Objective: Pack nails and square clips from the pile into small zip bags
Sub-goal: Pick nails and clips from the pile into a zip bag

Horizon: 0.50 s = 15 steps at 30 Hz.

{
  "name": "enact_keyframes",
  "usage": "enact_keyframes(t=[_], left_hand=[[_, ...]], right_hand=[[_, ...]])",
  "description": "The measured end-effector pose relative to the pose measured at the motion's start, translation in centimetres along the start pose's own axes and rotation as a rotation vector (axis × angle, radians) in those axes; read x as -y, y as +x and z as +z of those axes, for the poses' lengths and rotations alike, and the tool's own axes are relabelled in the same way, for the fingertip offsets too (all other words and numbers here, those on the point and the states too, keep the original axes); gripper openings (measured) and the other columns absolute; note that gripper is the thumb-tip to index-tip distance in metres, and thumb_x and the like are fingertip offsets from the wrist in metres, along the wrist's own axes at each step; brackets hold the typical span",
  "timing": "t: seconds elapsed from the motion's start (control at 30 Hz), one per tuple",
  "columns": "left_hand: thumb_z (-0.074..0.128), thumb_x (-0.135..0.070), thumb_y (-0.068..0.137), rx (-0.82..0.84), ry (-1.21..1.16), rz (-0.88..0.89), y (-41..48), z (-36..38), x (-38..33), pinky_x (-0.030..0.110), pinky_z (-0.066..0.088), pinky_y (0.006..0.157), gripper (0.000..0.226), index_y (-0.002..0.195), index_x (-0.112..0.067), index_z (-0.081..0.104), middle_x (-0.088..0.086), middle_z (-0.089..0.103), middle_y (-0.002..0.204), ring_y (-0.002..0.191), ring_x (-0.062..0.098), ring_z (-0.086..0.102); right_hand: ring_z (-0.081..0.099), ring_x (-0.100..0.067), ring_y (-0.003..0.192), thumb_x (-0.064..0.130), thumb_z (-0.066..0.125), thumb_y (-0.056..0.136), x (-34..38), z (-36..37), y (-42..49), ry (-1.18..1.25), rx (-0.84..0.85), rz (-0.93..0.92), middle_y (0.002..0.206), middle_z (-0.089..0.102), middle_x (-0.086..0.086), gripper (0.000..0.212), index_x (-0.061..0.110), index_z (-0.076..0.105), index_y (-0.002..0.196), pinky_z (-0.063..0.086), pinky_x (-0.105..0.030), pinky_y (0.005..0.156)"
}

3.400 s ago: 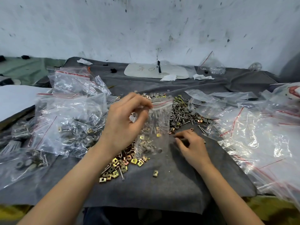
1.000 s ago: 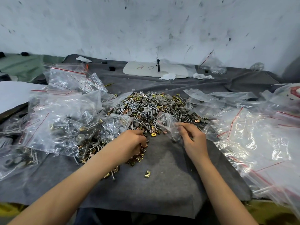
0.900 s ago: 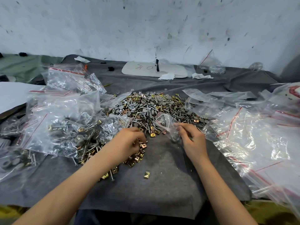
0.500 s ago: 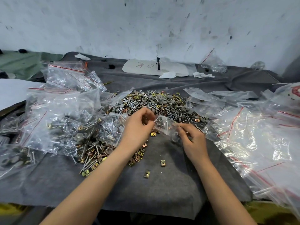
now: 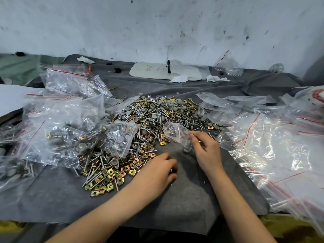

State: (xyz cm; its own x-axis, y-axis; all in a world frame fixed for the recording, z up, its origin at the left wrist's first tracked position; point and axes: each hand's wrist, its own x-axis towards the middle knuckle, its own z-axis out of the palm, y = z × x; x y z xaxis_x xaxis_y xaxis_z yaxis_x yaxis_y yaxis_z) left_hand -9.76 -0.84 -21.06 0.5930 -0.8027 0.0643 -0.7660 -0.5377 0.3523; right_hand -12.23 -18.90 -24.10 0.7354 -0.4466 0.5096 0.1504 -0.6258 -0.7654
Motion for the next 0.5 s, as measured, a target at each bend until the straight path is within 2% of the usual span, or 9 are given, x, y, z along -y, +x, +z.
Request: enact_keyframes(t=[0.2,0.3,0.4,0.43,0.5], left_hand=[[0.06,-0.019,0.09,-0.058,0.012,0.027,0.1,-0.5,1.5,0.029,0.042,0.089,0.018,0.107,-0.012,0.059,0.002,0.061,0.104,0.099,0.017,0.057],[0.069,-0.012,0.085,-0.298,-0.273,-0.06,0.7,-2.2,2.2,0.02,0.048,0.078,0.014,0.097,-0.018,0.064,-0.009,0.064,0.083,0.077,0.003,0.059],[0.07,-0.01,0.084,-0.614,-0.505,-0.133,2.1,-4.6,2.6,0.008,0.045,0.068,0.018,0.094,-0.021,0.061,-0.013,0.065,0.081,0.076,-0.004,0.06],[0.071,-0.01,0.084,-0.65,-0.529,-0.122,2.7,-5.2,2.5,0.007,0.044,0.068,0.019,0.096,-0.021,0.06,-0.013,0.066,0.082,0.076,-0.003,0.061],[0.071,-0.012,0.084,-0.61,-0.492,-0.086,3.5,-5.7,2.3,0.015,0.049,0.069,0.024,0.101,-0.023,0.059,-0.012,0.07,0.085,0.075,0.002,0.064]], right_hand=[[0.06,0.001,0.086,0.008,0.06,0.091,0.0,0.1,0.0,0.016,-0.002,0.015,0.092,0.068,0.006,0.017,0.015,0.073,0.1,0.04,-0.005,0.077],[0.06,0.0,0.087,0.008,0.061,0.091,0.1,0.1,0.1,0.027,0.0,0.023,0.093,0.069,0.006,0.017,0.016,0.073,0.1,0.041,-0.005,0.078],[0.061,0.0,0.09,0.01,0.06,0.092,0.1,0.0,0.1,0.023,0.018,0.031,0.095,0.069,0.006,0.017,0.017,0.073,0.101,0.043,-0.008,0.078],[0.061,0.0,0.09,0.01,0.06,0.092,0.1,0.0,0.0,0.03,0.021,0.036,0.095,0.069,0.006,0.017,0.018,0.073,0.101,0.043,-0.009,0.078],[0.061,0.003,0.089,0.011,0.06,0.092,0.1,0.0,0.0,0.046,0.022,0.046,0.094,0.069,0.008,0.017,0.019,0.072,0.1,0.044,-0.009,0.077]])
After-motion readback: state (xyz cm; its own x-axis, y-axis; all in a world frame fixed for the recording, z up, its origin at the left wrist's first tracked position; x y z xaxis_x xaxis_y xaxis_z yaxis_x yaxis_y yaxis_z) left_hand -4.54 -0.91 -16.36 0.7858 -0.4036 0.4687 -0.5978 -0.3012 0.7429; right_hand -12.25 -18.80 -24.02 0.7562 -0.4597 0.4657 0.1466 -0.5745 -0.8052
